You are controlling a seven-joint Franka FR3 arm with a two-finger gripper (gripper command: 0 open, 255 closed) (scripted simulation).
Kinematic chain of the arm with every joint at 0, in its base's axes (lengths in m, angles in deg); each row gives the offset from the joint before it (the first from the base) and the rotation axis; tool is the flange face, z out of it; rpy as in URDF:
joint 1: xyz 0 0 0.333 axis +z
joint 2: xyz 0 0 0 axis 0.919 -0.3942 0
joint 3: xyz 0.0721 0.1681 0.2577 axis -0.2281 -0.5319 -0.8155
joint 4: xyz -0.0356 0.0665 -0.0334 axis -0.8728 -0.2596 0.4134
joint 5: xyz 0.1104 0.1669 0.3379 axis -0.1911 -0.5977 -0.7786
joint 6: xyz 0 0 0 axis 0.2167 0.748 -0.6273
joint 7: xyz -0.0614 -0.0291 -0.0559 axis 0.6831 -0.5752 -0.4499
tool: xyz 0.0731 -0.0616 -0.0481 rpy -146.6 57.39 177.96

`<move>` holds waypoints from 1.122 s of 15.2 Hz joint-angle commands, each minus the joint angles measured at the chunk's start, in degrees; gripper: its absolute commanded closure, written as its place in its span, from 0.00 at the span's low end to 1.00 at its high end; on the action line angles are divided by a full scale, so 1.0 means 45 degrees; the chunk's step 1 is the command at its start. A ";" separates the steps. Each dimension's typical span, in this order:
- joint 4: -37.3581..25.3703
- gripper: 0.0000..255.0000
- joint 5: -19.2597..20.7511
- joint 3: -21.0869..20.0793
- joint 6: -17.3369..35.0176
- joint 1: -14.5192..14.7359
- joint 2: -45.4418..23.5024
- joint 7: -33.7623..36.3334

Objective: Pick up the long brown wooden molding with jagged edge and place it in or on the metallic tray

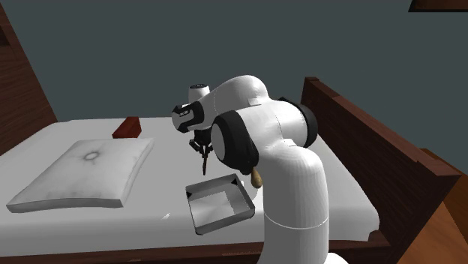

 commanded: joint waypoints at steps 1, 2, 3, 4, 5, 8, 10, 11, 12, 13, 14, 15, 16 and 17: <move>0.0004 1.00 0.0000 0.0000 0.0003 0.0000 -0.0001 0.0000; -0.0083 1.00 -0.0014 -0.0005 -0.0146 -0.0002 0.0062 -0.0012; -0.0172 1.00 -0.0028 -0.0010 -0.0295 -0.0005 0.0124 -0.0023; -0.0265 1.00 -0.0041 -0.0015 -0.0446 -0.0006 0.0181 -0.0034; -0.0367 1.00 -0.0052 -0.0019 -0.0598 -0.0008 0.0232 -0.0044; -0.0679 1.00 -0.0087 -0.0030 -0.1058 -0.0011 0.0382 -0.0074; -0.0903 1.00 -0.0107 -0.0037 -0.1368 -0.0012 0.0470 -0.0093; -0.1020 1.00 -0.0117 -0.0041 -0.1525 -0.0012 0.0510 -0.0102; -0.1140 1.00 -0.0126 -0.0044 -0.1682 -0.0012 0.0547 -0.0111; -0.1264 1.00 -0.0134 -0.0046 -0.1840 -0.0012 0.0582 -0.0119; -0.1391 1.00 -0.0142 -0.0049 -0.1999 -0.0011 0.0614 -0.0127; -0.1522 1.00 -0.0150 -0.0052 -0.2159 -0.0011 0.0644 -0.0135; -0.1657 1.00 -0.0156 -0.0054 -0.2320 -0.0010 0.0671 -0.0142; -0.1795 1.00 -0.0163 -0.0057 -0.2482 -0.0008 0.0695 -0.0150</move>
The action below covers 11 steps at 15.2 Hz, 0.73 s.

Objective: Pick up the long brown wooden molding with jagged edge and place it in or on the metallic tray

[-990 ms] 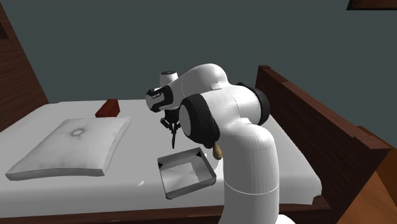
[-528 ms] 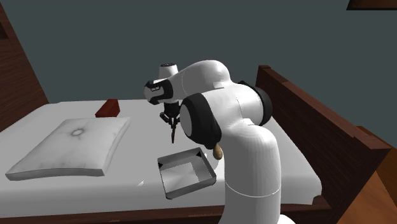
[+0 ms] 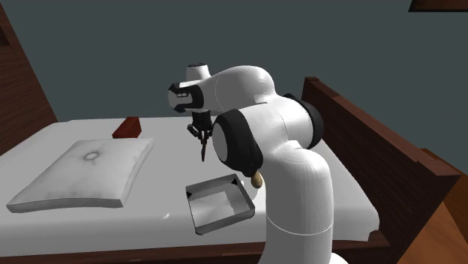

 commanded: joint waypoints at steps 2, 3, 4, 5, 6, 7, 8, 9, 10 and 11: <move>-0.0453 1.00 -0.0015 -0.0007 -0.0501 0.0007 0.0046 -0.0018; -0.0603 1.00 -0.0020 -0.0009 -0.0666 0.0009 0.0061 -0.0025; -0.0756 1.00 -0.0024 -0.0011 -0.0832 0.0011 0.0074 -0.0031; -0.0914 1.00 -0.0028 -0.0013 -0.1000 0.0014 0.0084 -0.0037; -0.1075 1.00 -0.0031 -0.0015 -0.1168 0.0017 0.0091 -0.0043; -0.1241 1.00 -0.0034 -0.0017 -0.1337 0.0020 0.0095 -0.0048; -0.1241 1.00 -0.0034 -0.0017 -0.1338 0.0020 0.0096 -0.0048; -0.0483 1.00 -0.0105 -0.0035 -0.1151 -0.0008 0.0671 -0.0046; 0.0236 1.00 -0.0178 -0.0053 -0.0988 -0.0032 0.1232 -0.0046; 0.0921 1.00 -0.0252 -0.0067 -0.0847 -0.0049 0.1781 -0.0050</move>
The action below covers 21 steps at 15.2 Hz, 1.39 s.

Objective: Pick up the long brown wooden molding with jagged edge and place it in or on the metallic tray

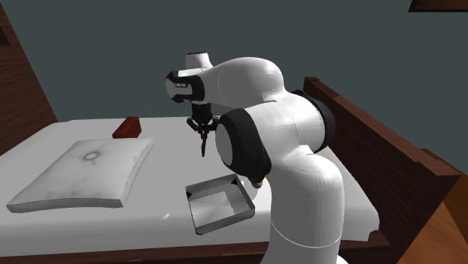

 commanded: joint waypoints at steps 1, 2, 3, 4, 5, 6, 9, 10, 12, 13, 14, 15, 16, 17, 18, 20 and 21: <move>0.1356 1.00 -0.0149 -0.0032 0.0268 -0.0027 0.1098 0.0001; 0.1983 1.00 -0.0225 -0.0042 0.0369 -0.0032 0.1629 -0.0008; 0.2584 1.00 -0.0302 -0.0049 0.0450 -0.0033 0.2155 -0.0017; 0.3163 1.00 -0.0380 -0.0055 0.0513 -0.0028 0.2677 -0.0028; 0.3720 1.00 -0.0457 -0.0059 0.0558 -0.0017 0.3194 -0.0039; 0.4258 1.00 -0.0535 -0.0062 0.0585 -0.0002 0.3710 -0.0051; 0.5763 1.00 -0.0763 -0.0066 0.0562 0.0068 0.5251 -0.0082; 0.6231 1.00 -0.0837 -0.0064 0.0520 0.0101 0.5766 -0.0089; 0.7120 1.00 -0.0981 -0.0059 0.0383 0.0180 0.6799 -0.0098; 0.7542 1.00 -0.1050 -0.0054 0.0287 0.0228 0.7319 -0.0098; 0.7949 1.00 -0.1117 -0.0049 0.0174 0.0279 0.7842 -0.0095; 0.8342 1.00 -0.1182 -0.0045 0.0043 0.0333 0.8367 -0.0089; 0.8719 1.00 -0.1246 -0.0043 -0.0107 0.0389 0.8897 -0.0080; 0.9082 1.00 -0.1308 -0.0040 -0.0276 0.0449 0.9429 -0.0066; 0.9720 1.00 -0.1421 -0.0041 -0.0641 0.0566 1.0435 -0.0032; 1.0061 1.00 -0.1435 -0.0057 -0.0299 0.0583 1.0433 -0.0026; 1.0232 1.00 -0.1444 -0.0067 -0.0126 0.0588 1.0431 -0.0025</move>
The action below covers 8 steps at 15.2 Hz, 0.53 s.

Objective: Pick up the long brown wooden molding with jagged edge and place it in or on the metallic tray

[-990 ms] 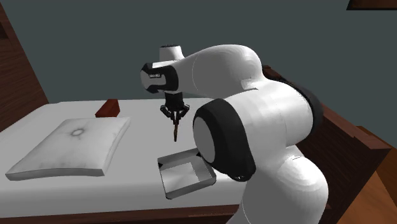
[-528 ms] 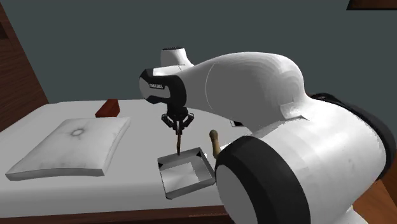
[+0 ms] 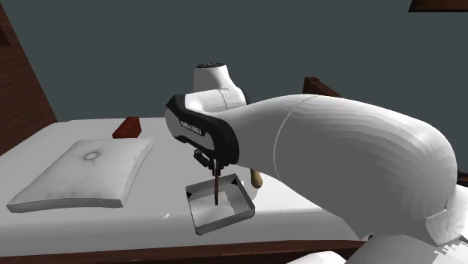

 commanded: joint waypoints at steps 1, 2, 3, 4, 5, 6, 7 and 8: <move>0.0360 1.00 -0.0018 -0.0003 0.0305 0.0009 0.0055 -0.0013; 0.0524 1.00 -0.0027 -0.0015 0.0480 0.0014 0.0044 -0.0012; 0.0685 1.00 -0.0036 -0.0027 0.0656 0.0018 0.0030 -0.0010; 0.0845 1.00 -0.0044 -0.0040 0.0832 0.0023 0.0012 -0.0008; 0.1002 1.00 -0.0053 -0.0052 0.1011 0.0027 -0.0009 -0.0006; 0.1157 1.00 -0.0062 -0.0065 0.1190 0.0031 -0.0033 -0.0003; 0.1310 1.00 -0.0071 -0.0078 0.1371 0.0035 -0.0061 -0.0001; 0.1461 1.00 -0.0080 -0.0092 0.1553 0.0039 -0.0092 0.0002</move>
